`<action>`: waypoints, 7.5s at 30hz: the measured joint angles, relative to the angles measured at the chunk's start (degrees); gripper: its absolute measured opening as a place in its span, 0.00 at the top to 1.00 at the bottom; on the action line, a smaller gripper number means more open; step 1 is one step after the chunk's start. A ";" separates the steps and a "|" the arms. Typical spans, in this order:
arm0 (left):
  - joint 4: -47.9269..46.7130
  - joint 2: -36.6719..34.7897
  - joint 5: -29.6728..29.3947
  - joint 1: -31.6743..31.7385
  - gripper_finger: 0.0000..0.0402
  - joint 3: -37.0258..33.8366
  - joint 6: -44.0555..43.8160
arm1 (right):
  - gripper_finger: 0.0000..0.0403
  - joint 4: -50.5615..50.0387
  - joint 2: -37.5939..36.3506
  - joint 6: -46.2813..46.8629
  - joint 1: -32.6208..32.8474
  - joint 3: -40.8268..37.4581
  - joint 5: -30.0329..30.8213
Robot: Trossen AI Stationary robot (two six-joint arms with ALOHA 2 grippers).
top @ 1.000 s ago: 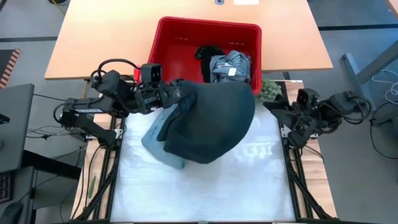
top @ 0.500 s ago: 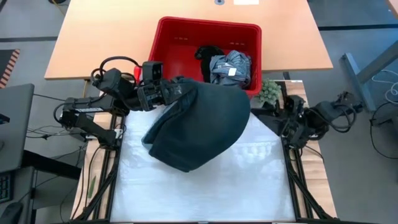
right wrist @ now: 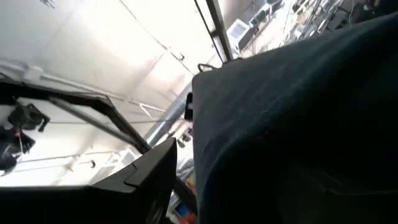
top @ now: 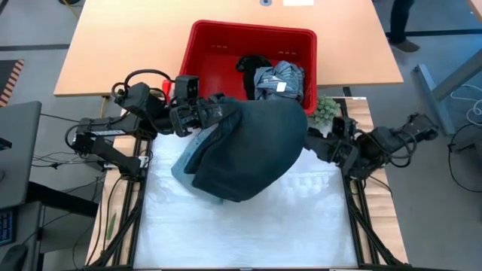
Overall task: Fold laundry
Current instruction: Fold the black pants from the red laundry bin
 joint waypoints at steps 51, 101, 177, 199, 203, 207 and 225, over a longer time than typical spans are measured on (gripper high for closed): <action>-12.86 -0.20 3.82 10.23 1.00 -0.07 -13.84 | 0.90 -73.16 7.72 16.60 -31.15 44.50 -33.36; -23.97 -1.22 -0.79 10.40 1.00 11.13 -0.91 | 0.35 -61.49 13.32 10.26 -28.66 48.71 -28.88; -24.42 -4.70 3.00 9.66 1.00 11.21 -2.91 | 0.94 -42.82 17.45 -1.87 -30.44 48.70 -27.89; -25.18 1.47 -2.79 -9.59 1.00 11.21 14.54 | 0.94 -62.66 15.68 -8.06 -4.89 52.87 -16.95; -23.43 5.29 -10.12 -18.04 1.00 11.21 19.38 | 0.94 -65.49 15.66 -10.76 4.50 52.87 -8.15; -17.12 10.42 -15.40 -24.10 1.00 11.18 20.09 | 0.94 -65.95 16.28 -10.99 13.12 52.87 -0.70; -2.27 13.51 -28.34 -15.26 1.00 7.72 12.35 | 0.94 -79.91 11.49 1.36 8.61 46.53 24.54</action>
